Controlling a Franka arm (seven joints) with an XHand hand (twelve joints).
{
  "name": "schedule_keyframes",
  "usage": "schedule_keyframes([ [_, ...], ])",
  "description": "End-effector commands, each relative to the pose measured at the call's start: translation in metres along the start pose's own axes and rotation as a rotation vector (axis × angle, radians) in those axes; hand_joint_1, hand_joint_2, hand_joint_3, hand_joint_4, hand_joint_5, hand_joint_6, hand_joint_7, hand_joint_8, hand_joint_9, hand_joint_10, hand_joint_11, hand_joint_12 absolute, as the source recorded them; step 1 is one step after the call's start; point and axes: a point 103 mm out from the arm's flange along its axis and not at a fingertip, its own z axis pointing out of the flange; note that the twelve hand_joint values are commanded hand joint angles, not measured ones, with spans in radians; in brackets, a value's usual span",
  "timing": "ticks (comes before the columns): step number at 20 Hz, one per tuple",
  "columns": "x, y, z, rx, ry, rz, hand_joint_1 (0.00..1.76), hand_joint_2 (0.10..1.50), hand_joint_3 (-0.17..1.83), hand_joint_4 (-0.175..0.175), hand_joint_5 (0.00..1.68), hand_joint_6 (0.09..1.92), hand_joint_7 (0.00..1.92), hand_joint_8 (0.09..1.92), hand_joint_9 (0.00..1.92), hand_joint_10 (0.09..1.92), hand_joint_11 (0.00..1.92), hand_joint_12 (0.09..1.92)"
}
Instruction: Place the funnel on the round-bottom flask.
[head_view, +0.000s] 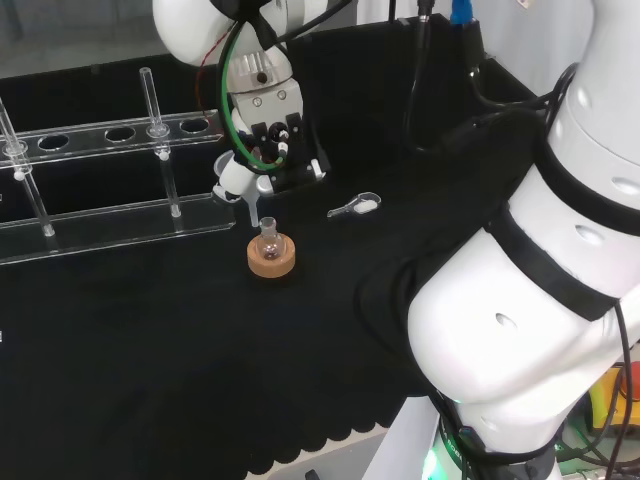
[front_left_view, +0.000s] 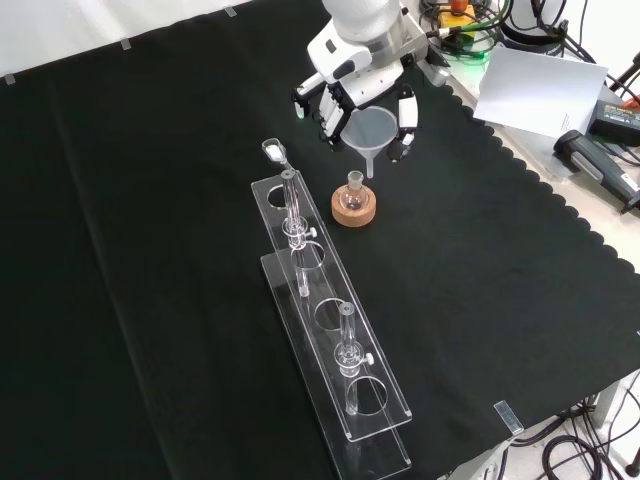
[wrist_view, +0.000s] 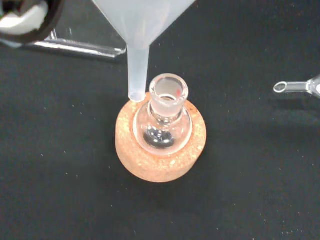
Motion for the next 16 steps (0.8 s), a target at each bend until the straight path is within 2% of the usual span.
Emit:
schedule_keyframes([
  [1, -0.002, -0.002, 0.003, 0.006, -0.035, 0.025, 0.81, 0.5, 0.8, 0.042, 0.85, 0.74, 1.18, 0.84, 0.91, 0.33, 0.0, 1.17],
  [8, -0.014, -0.012, 0.003, -0.017, -0.063, 0.072, 0.82, 0.5, 0.81, 0.044, 0.86, 0.74, 1.18, 0.84, 0.92, 0.33, 0.0, 1.17],
  [16, -0.018, -0.011, 0.0, -0.069, -0.05, 0.102, 0.82, 0.5, 0.81, 0.045, 0.86, 0.74, 1.18, 0.84, 0.92, 0.33, 0.0, 1.17],
])
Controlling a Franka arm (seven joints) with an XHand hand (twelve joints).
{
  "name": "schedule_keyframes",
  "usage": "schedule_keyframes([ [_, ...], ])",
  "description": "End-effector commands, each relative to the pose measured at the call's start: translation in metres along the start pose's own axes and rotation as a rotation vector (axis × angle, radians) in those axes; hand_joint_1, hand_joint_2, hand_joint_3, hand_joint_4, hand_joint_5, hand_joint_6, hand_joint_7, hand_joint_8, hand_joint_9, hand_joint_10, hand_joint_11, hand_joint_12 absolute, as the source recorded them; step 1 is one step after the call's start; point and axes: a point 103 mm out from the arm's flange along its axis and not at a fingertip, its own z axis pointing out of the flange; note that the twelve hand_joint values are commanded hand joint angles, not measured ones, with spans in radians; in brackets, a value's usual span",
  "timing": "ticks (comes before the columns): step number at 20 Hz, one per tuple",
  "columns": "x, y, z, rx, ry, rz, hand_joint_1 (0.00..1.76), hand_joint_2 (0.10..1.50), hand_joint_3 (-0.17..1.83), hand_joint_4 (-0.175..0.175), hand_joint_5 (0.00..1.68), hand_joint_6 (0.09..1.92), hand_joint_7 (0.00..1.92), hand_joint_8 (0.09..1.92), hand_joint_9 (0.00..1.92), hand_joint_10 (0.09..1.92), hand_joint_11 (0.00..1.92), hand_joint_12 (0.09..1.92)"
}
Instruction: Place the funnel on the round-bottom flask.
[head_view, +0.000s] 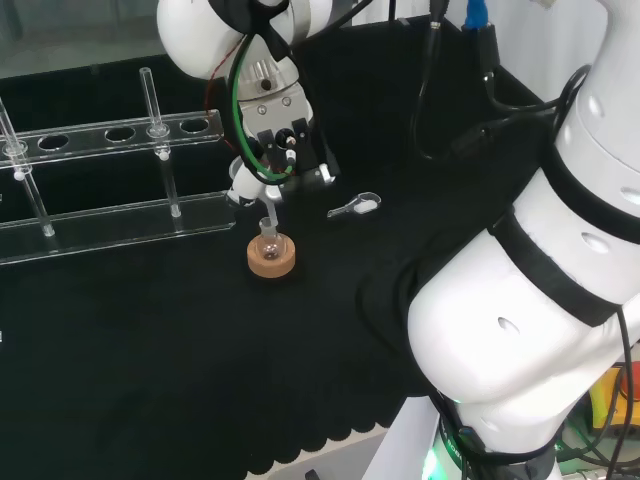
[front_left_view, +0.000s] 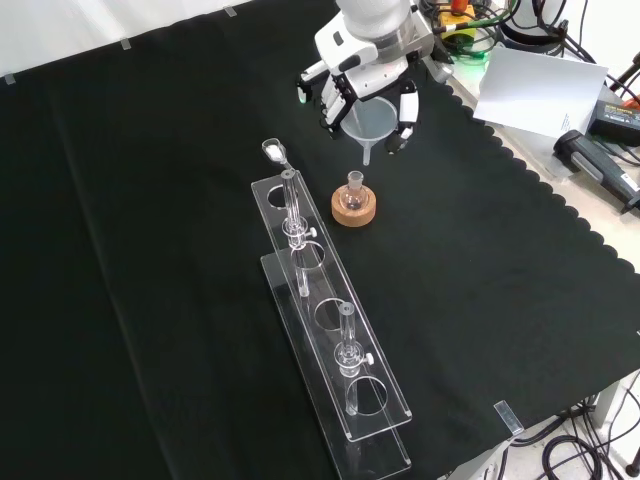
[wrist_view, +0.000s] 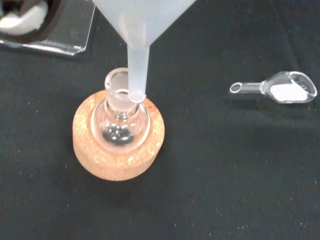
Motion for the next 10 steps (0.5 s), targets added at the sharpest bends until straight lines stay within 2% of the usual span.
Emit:
schedule_keyframes([
  [1, -0.0029, 0.0008, -0.0003, -0.034, 0.009, 0.03, 0.82, 0.5, 0.81, 0.045, 0.86, 0.74, 1.18, 0.84, 0.92, 0.33, 0.0, 1.17],
  [4, -0.0049, -0.0001, 0.0009, -0.056, 0.021, 0.055, 0.82, 0.5, 0.81, 0.045, 0.86, 0.74, 1.18, 0.84, 0.92, 0.33, 0.0, 1.17],
  [10, -0.0018, 0.0028, 0.0032, -0.064, 0.037, 0.059, 0.82, 0.5, 0.81, 0.045, 0.87, 0.74, 1.18, 0.84, 0.92, 0.33, 0.0, 1.18],
])
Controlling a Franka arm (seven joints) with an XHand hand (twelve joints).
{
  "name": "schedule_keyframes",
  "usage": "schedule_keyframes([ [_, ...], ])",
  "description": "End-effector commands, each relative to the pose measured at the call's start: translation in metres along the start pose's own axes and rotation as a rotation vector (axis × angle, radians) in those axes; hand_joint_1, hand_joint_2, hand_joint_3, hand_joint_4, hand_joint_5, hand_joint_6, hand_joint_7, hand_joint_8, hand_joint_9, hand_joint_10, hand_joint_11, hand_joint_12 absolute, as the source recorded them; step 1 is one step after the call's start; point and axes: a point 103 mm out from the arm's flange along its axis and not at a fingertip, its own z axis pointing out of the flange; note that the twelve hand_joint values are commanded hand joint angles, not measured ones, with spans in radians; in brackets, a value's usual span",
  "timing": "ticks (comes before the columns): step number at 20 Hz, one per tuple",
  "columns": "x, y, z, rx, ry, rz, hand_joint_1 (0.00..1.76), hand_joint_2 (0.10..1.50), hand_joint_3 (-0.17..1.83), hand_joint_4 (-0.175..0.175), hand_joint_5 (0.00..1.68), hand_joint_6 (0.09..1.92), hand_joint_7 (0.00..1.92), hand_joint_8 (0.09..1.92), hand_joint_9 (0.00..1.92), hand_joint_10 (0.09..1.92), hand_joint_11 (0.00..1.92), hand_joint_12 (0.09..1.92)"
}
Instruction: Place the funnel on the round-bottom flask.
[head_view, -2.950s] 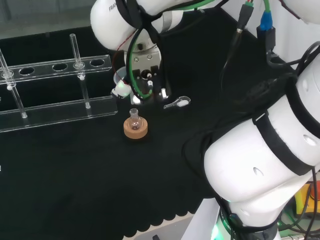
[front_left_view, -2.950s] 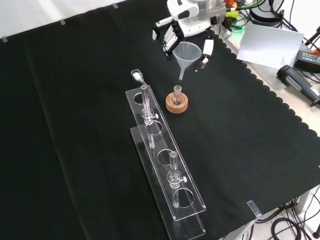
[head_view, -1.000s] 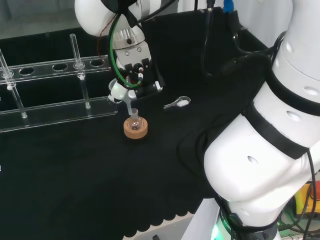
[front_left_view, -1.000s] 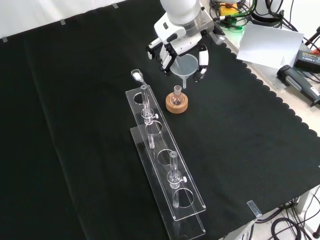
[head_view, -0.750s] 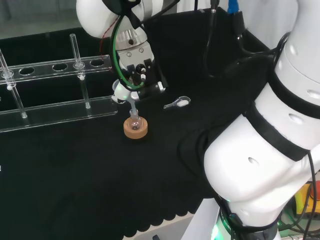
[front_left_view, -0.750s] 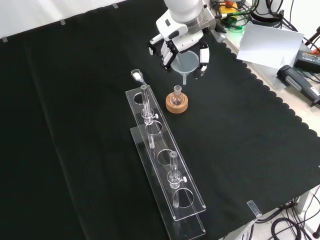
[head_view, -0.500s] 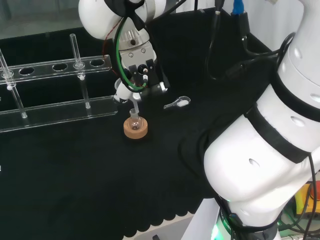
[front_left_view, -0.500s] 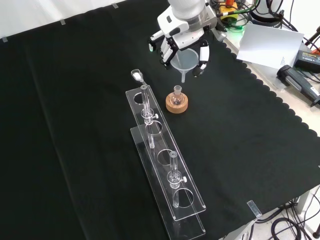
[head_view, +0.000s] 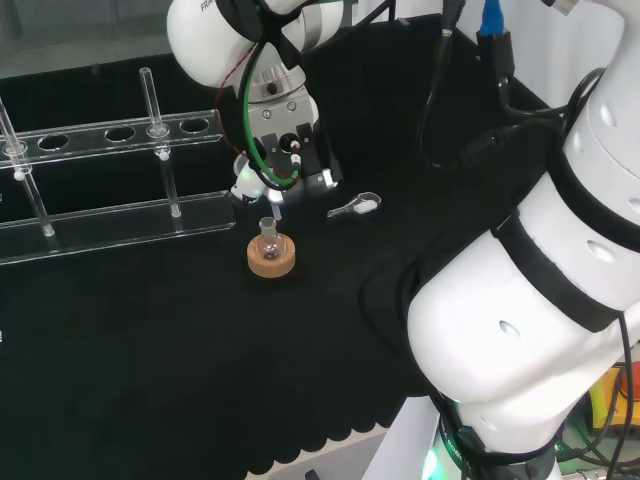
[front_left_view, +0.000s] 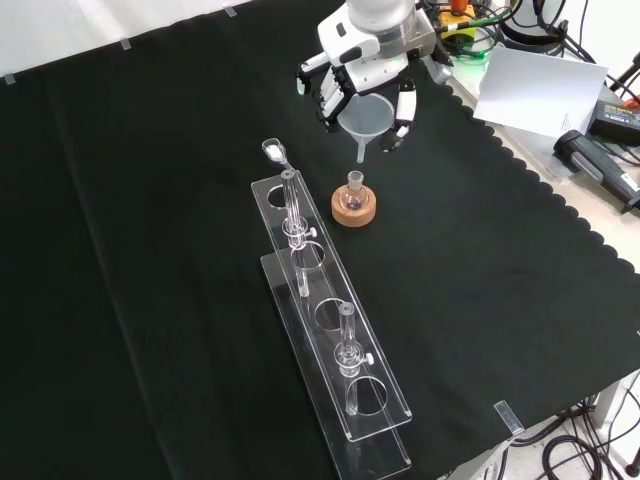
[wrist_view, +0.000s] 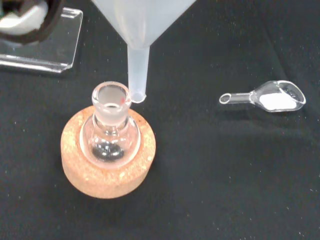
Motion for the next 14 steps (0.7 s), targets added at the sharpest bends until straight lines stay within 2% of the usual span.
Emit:
schedule_keyframes([
  [1, 0.003, 0.0034, 0.0007, -0.015, 0.02, 0.011, 0.82, 0.51, 0.81, 0.045, 0.87, 0.74, 1.18, 0.84, 0.92, 0.33, 0.0, 1.18],
  [14, 0.0125, 0.0103, 0.0031, -0.03, 0.066, 0.007, 0.82, 0.51, 0.81, 0.043, 0.87, 0.73, 1.18, 0.84, 0.93, 0.33, 0.0, 1.19],
])
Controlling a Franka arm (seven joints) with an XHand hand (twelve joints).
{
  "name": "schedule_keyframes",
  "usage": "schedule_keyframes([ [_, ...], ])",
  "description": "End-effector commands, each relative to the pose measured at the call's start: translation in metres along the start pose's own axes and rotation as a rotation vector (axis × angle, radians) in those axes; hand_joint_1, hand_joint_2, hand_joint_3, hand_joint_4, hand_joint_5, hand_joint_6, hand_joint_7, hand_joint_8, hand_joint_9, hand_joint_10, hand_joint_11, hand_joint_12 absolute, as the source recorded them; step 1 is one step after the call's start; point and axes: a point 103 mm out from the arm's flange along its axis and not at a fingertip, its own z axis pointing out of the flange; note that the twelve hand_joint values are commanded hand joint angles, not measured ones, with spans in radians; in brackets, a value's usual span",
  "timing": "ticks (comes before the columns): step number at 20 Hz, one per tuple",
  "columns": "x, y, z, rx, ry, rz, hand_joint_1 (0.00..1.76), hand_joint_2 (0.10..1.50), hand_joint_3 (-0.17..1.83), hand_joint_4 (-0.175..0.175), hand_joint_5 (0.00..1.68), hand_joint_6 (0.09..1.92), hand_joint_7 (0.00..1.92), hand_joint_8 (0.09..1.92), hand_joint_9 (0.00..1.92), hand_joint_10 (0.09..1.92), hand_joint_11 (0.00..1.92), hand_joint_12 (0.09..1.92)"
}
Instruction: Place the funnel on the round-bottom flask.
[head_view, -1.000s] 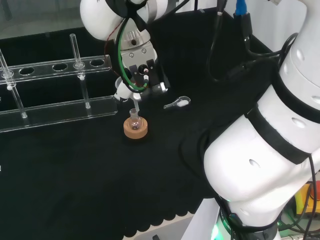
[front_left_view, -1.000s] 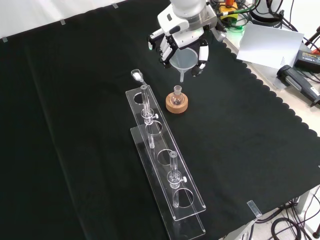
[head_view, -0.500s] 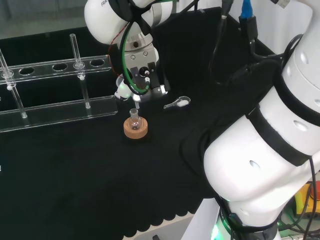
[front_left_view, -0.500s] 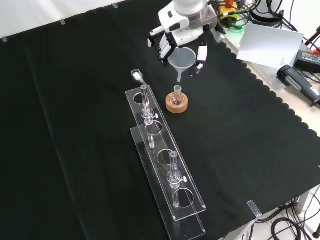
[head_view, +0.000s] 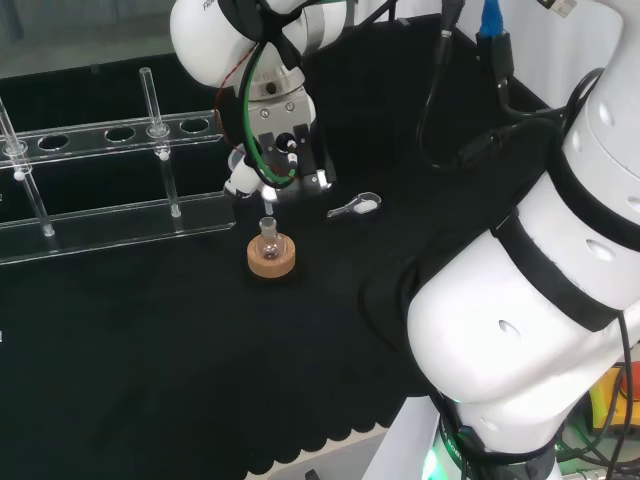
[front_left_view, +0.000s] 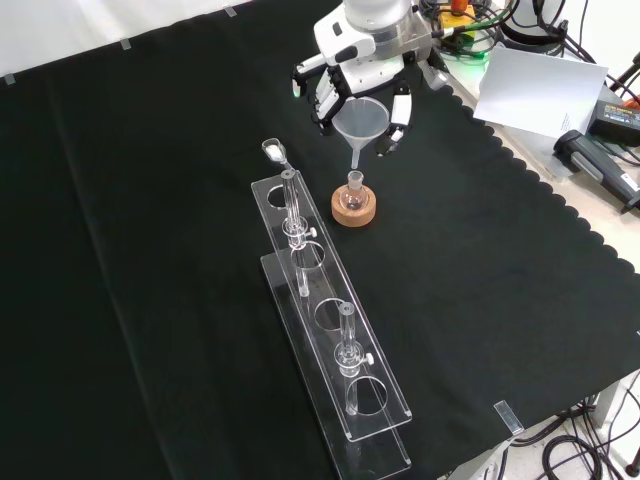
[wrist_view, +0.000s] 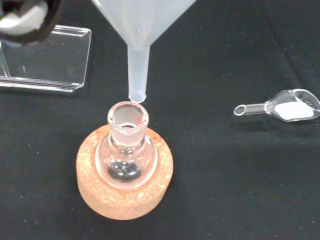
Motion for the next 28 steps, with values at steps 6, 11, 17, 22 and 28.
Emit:
schedule_keyframes([
  [6, 0.008, 0.006, 0.01, 0.005, 0.023, -0.005, 0.82, 0.51, 0.81, 0.043, 0.87, 0.73, 1.18, 0.84, 0.93, 0.33, 0.0, 1.19],
  [11, 0.007, 0.004, 0.009, 0.011, 0.018, -0.005, 0.82, 0.51, 0.81, 0.042, 0.87, 0.73, 1.18, 0.84, 0.93, 0.32, 0.0, 1.19],
  [17, 0.006, 0.002, 0.01, 0.011, 0.026, -0.007, 0.82, 0.51, 0.82, 0.041, 0.87, 0.73, 1.18, 0.83, 0.93, 0.32, 0.0, 1.19],
  [22, 0.008, 0.005, 0.012, 0.013, 0.024, -0.012, 0.82, 0.51, 0.82, 0.041, 0.87, 0.73, 1.18, 0.83, 0.93, 0.32, 0.0, 1.2],
  [28, 0.009, 0.004, 0.016, 0.021, 0.028, -0.006, 0.82, 0.51, 0.82, 0.041, 0.87, 0.73, 1.18, 0.83, 0.93, 0.32, 0.0, 1.2],
])
